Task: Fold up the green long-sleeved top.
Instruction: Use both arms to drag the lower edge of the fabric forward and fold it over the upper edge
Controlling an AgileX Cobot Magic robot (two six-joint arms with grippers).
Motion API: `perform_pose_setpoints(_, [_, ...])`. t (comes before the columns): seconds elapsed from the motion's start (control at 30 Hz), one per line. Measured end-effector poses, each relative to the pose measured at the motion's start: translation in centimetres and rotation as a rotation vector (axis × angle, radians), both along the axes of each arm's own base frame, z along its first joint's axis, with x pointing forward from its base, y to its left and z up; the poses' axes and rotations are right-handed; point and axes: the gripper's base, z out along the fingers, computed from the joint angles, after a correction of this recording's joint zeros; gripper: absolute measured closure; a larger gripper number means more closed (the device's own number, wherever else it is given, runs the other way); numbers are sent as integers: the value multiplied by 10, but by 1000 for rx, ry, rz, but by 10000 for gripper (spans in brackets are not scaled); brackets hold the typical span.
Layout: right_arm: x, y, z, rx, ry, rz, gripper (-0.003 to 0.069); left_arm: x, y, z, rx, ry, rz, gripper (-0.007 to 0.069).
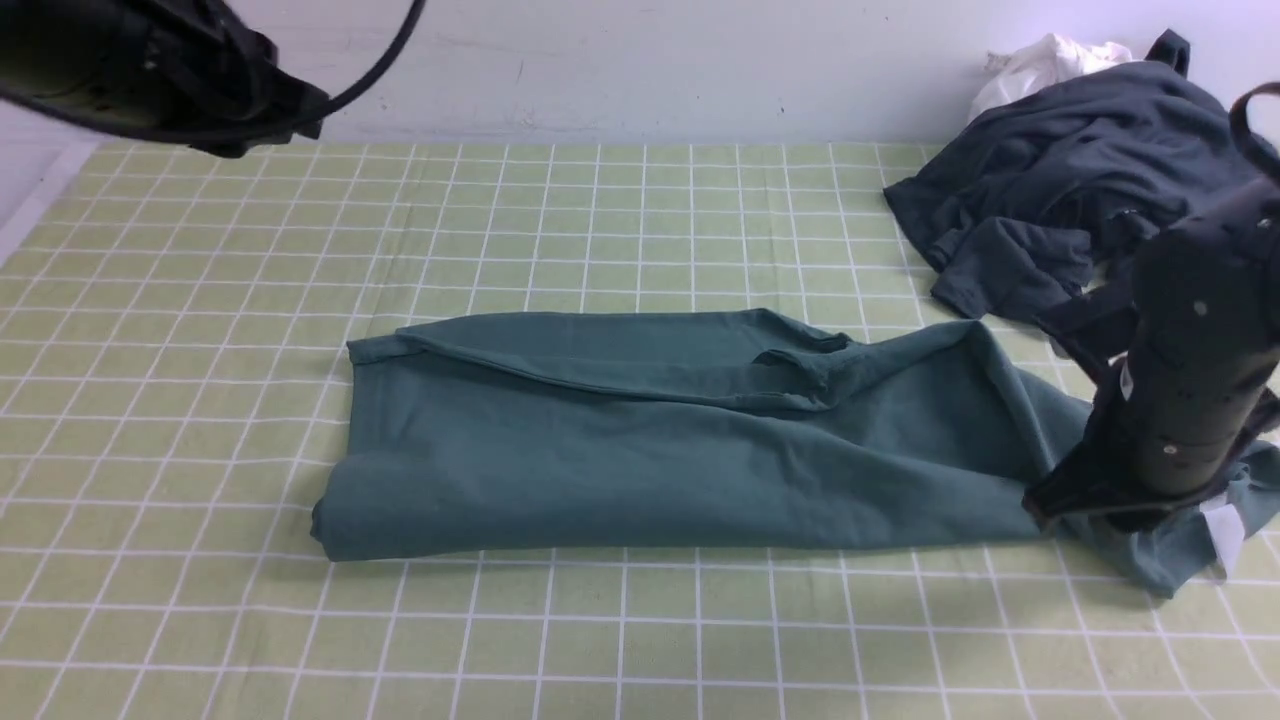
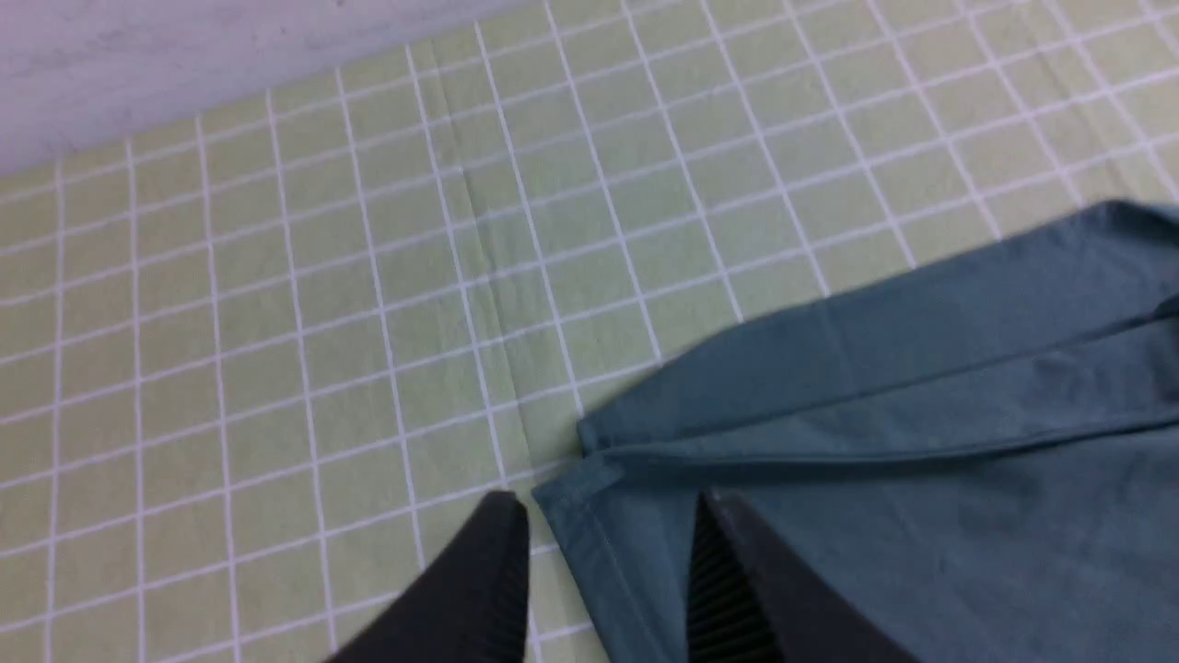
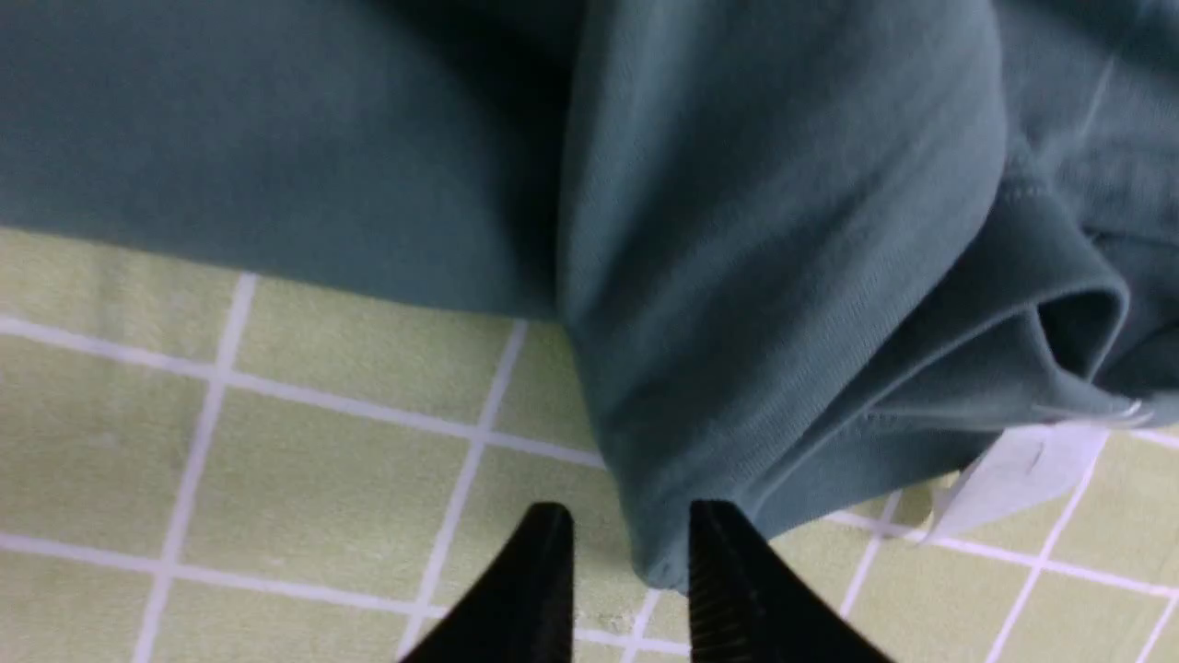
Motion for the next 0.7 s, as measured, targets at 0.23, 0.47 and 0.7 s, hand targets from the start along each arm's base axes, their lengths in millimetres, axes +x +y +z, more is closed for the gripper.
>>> perform_pose_setpoints(0.23, [-4, -8, -12, -59, -53, -41, 314, -62, 7, 8, -57, -117, 6, 448])
perform_pose_setpoints(0.47, [4, -4, -19, -25, -105, -21, 370, -96, 10, -35, -41, 24, 2, 461])
perform_pose_setpoints(0.7, [5, -18, -33, -129, -9, 5, 615, -102, 11, -48, -47, 20, 8, 461])
